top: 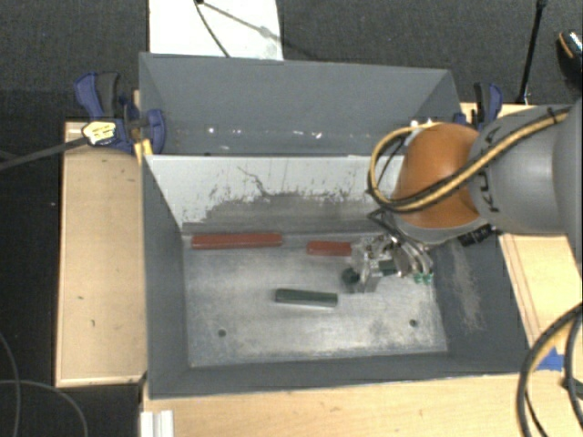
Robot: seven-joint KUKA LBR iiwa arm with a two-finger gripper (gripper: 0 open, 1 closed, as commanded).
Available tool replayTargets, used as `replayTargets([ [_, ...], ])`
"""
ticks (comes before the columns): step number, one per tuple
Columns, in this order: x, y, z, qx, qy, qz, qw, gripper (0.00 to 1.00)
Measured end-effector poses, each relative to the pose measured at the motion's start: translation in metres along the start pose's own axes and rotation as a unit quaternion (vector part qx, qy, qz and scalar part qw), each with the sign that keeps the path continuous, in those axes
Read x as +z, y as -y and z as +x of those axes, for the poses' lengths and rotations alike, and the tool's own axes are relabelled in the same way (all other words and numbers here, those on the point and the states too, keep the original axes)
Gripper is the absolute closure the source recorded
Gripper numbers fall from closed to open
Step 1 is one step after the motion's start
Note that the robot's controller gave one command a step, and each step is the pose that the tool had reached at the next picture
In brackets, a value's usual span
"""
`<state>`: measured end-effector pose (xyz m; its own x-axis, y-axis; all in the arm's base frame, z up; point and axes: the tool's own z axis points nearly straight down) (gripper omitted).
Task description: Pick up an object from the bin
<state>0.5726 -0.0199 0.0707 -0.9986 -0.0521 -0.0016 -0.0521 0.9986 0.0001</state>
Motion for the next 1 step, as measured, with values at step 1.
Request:
replayTargets([
  [1, -0.1661, 0.0199, -0.0043, -0.172, 0.0041, 0.001, 0.9852, 1.0],
])
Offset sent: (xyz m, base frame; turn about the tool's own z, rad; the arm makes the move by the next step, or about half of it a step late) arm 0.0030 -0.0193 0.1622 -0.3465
